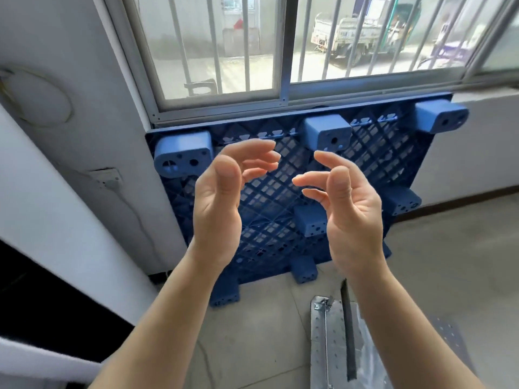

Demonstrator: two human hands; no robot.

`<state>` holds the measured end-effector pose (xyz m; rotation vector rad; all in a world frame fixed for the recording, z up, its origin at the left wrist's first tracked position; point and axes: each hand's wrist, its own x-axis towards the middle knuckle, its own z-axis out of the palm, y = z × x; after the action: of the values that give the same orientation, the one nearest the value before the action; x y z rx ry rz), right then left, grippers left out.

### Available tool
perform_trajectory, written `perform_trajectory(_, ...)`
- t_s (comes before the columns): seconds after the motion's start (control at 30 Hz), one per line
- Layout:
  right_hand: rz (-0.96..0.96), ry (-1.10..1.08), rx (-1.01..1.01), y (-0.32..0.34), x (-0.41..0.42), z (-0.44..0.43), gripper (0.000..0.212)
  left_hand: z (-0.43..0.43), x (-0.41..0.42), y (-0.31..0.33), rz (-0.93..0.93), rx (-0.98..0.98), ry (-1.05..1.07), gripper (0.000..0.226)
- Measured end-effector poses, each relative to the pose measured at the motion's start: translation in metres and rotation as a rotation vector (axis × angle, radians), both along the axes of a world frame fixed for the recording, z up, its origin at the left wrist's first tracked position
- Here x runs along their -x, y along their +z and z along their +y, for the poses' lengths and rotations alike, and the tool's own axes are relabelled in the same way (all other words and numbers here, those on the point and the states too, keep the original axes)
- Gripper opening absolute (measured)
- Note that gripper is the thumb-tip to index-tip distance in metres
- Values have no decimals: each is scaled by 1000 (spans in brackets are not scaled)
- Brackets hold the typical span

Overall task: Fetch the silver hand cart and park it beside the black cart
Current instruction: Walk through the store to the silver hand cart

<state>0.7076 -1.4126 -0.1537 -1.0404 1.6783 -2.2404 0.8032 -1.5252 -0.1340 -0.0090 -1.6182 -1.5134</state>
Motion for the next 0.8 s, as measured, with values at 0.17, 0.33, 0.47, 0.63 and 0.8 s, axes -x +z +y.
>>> perform_trajectory(0.17,2,-110,-26,-7,23,6,64,-5,36,-9,-36,-2,-102,74)
perform_trajectory(0.33,-16,-193,-30,-15,59,9,65,-9,84,-15,-60,18,-189,74)
perform_trajectory(0.47,-18,-275,-58,-20,87,14,69,-8,126,-18,-74,41,-264,74)
perform_trajectory(0.63,-26,-370,-72,-22,117,26,68,-3,172,-24,-77,48,-349,73)
perform_trajectory(0.8,-30,-507,-88,-24,135,40,69,9,211,-26,-79,62,-479,72)
